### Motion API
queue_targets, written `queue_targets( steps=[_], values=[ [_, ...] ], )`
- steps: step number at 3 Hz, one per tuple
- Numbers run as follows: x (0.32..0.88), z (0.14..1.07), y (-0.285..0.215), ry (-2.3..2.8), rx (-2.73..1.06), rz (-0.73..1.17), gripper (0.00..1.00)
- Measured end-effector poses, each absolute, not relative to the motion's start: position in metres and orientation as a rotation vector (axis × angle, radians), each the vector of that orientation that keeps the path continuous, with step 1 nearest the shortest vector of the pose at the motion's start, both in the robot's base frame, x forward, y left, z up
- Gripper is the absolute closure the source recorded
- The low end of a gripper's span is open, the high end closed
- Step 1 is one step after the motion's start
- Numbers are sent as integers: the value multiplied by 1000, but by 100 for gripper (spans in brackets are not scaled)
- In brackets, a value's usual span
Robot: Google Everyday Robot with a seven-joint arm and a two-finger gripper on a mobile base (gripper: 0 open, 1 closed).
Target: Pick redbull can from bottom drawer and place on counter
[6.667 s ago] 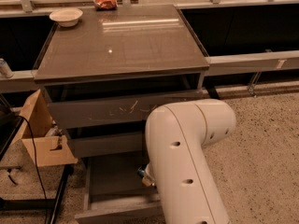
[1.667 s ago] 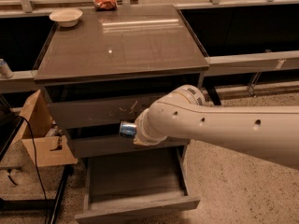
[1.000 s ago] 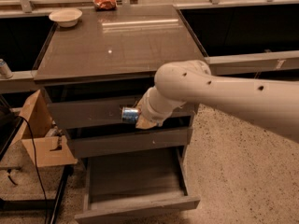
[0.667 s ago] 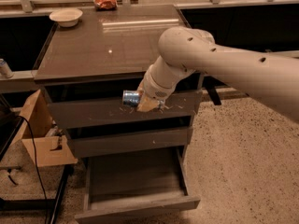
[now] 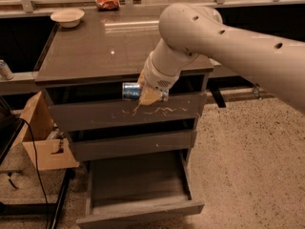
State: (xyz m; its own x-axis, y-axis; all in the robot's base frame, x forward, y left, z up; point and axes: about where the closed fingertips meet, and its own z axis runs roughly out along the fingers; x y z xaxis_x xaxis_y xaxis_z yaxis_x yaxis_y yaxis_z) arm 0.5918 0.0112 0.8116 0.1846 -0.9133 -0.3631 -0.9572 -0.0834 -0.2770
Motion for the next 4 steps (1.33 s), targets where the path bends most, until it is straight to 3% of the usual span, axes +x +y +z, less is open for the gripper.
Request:
queue_targets(
  steps=[3, 4],
  values=[
    [629, 921, 30, 1641, -2082, -21, 100],
    [667, 934, 48, 1591, -2107, -23, 100]
  ],
)
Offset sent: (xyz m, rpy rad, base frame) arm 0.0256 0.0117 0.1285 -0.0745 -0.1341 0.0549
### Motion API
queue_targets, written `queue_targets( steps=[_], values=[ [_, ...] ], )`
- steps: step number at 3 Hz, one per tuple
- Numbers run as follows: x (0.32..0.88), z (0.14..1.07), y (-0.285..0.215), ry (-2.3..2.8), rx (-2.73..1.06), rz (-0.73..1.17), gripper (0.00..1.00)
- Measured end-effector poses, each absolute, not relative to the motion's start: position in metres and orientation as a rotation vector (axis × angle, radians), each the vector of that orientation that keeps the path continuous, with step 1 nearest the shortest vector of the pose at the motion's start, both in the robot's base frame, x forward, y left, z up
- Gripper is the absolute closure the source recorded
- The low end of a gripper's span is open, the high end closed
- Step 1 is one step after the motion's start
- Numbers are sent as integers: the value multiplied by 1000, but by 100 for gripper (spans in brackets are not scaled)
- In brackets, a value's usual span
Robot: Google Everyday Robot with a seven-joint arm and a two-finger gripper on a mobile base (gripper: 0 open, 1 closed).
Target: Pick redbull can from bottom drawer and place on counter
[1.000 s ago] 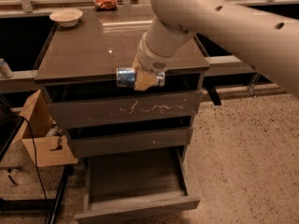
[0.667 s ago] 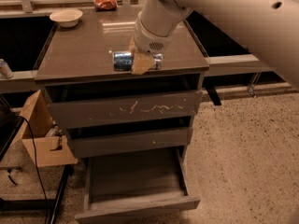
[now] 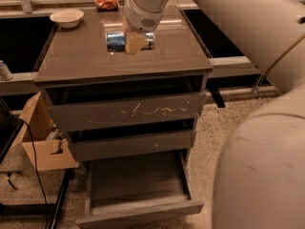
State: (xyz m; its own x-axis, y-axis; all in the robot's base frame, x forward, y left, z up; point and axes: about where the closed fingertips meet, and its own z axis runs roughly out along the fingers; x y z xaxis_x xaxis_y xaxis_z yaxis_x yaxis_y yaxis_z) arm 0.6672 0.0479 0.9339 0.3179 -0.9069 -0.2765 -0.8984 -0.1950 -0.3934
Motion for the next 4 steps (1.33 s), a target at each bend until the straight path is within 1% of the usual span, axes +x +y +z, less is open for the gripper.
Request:
queue_targets(
  steps=[2, 3, 4],
  values=[
    [708, 923, 68, 1519, -2093, -9, 100],
    [714, 904, 68, 1531, -2080, 2, 100],
    [674, 926, 64, 1488, -1982, -44, 100]
  ],
)
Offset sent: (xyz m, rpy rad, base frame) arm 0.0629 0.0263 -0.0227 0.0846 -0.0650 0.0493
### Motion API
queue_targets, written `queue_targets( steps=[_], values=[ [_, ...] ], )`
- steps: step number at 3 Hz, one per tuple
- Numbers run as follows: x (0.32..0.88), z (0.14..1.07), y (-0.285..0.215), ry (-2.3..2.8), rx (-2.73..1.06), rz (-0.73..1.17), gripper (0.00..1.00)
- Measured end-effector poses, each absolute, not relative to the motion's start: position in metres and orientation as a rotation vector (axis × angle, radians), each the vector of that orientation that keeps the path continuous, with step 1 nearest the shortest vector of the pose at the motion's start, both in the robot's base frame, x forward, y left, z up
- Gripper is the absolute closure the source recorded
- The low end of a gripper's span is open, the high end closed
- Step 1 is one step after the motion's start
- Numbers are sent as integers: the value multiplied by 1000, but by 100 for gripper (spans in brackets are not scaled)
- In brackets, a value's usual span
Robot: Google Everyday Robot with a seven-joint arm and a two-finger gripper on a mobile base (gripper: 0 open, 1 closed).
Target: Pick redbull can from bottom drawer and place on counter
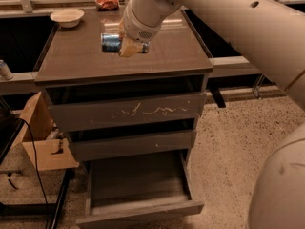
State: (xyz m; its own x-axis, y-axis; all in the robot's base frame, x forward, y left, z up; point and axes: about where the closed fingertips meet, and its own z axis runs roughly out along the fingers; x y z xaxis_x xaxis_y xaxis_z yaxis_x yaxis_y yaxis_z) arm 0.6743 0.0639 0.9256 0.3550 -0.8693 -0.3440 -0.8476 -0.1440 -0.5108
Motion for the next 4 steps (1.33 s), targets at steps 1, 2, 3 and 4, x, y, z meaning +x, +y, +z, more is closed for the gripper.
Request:
queue_targets(
  steps=[1, 2, 3, 4],
  values=[
    [675, 926, 64, 1489, -1981, -43, 100],
    [682, 925, 66, 1480, -1966, -33, 100],
    [702, 925, 74, 1453, -1947, 8, 100],
    [716, 924, 78, 1442, -1943, 27, 100]
  ],
)
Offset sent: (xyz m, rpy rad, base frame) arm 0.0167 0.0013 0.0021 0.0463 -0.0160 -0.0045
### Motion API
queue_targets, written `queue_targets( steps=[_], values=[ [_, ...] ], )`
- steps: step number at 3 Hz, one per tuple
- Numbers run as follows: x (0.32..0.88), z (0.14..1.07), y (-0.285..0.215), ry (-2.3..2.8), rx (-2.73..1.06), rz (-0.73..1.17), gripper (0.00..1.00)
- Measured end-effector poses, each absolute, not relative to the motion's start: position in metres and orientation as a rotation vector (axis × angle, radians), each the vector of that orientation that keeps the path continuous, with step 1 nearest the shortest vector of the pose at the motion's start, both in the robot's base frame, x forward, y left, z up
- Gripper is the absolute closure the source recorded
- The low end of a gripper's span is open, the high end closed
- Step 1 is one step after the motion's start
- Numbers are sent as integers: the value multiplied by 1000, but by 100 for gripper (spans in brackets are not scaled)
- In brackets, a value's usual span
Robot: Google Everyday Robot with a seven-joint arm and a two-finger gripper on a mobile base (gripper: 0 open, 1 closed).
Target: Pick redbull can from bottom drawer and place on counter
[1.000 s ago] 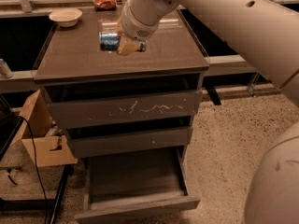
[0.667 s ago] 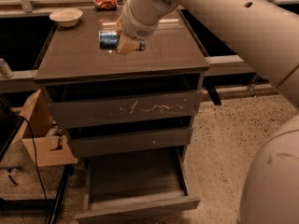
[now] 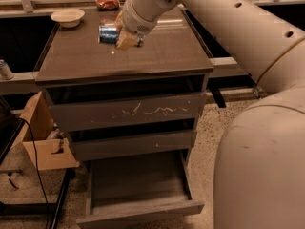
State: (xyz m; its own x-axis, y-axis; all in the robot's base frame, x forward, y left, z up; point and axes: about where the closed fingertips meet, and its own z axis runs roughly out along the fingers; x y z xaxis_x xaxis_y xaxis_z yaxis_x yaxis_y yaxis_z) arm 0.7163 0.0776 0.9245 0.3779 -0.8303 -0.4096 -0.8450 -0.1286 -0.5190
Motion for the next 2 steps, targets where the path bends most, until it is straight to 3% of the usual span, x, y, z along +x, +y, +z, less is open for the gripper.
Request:
queue_targets(
  steps=[2],
  values=[
    [744, 901, 82, 1487, -1994, 47, 100]
  ],
)
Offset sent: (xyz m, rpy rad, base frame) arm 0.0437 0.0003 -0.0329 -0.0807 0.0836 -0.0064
